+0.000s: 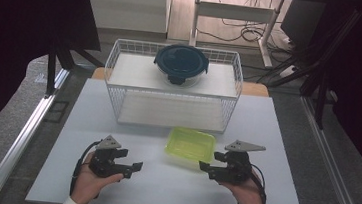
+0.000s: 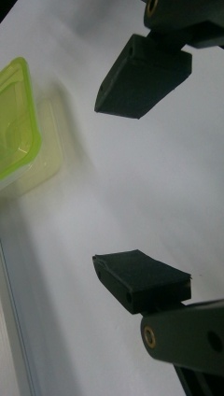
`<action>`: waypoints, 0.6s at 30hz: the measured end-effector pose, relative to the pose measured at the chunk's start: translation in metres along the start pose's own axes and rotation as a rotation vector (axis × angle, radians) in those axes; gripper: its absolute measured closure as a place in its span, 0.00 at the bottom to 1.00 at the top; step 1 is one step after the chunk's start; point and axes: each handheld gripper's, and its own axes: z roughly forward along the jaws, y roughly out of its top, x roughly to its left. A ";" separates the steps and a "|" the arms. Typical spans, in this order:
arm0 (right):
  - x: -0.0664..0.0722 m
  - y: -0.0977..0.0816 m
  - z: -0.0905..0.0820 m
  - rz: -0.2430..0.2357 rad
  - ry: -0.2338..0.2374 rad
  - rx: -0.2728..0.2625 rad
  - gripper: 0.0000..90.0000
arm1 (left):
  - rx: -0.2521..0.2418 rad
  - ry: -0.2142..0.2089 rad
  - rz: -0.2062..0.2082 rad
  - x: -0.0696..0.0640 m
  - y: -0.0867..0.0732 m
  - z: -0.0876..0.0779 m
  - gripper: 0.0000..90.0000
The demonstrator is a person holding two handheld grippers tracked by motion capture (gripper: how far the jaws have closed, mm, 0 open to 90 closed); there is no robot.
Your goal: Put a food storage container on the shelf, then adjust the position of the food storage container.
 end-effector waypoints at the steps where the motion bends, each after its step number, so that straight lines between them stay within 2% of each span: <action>1: 0.000 0.000 0.000 0.002 -0.002 0.000 0.34 | -0.002 0.004 -0.002 0.000 0.000 -0.001 0.25; 6: -0.002 0.000 -0.001 0.005 -0.011 -0.005 0.32 | -0.017 0.014 -0.018 0.001 0.001 -0.004 0.24; 13: -0.003 0.003 0.002 0.003 -0.019 -0.004 0.32 | -0.013 0.013 -0.018 0.001 0.000 -0.003 0.25; 18: -0.005 0.004 0.003 -0.004 -0.037 -0.002 0.35 | -0.022 0.014 -0.021 0.002 0.001 -0.006 0.25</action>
